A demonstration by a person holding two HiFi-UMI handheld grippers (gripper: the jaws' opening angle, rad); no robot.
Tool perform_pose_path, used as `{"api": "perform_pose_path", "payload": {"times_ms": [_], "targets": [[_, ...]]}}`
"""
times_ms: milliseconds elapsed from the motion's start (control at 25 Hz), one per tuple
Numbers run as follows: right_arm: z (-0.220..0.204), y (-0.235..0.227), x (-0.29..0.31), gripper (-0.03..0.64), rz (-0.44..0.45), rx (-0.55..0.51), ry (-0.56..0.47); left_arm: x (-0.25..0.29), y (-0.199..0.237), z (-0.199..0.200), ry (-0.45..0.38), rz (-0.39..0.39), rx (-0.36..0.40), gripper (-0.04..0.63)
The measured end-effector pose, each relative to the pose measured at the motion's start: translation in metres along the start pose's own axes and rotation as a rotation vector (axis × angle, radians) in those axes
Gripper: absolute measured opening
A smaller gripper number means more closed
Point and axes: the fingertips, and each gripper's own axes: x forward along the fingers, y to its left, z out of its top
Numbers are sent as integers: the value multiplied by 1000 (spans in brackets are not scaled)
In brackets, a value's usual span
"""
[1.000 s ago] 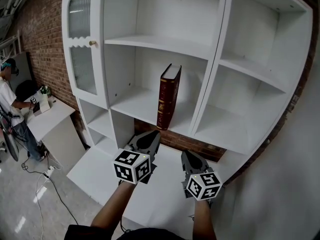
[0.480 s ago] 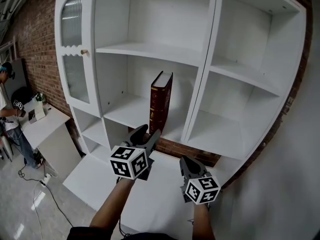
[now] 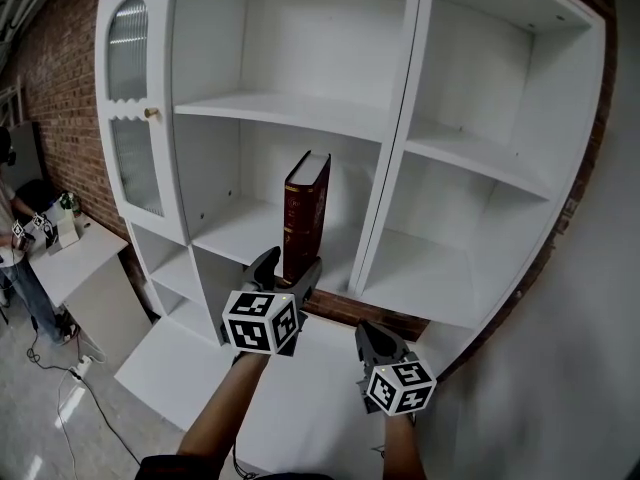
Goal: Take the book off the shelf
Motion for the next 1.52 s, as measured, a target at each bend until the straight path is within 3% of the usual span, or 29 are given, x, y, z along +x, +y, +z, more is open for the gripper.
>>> {"api": "perform_pose_path", "payload": {"times_ms": [280,880,1200,1520], "targets": [[-3,-12,0,20,-11,3,13,15,10,4,-15,21,-7,350],[-24,-42,13,20,-46,51,47,51,15,8,-33,22,60,350],[-31,-52,17,20,-62,66,56,62,13,1,5,1,72,347],[-33,-52,18,20,-64,71,60,64,14,0,11,24,104,306]]}}
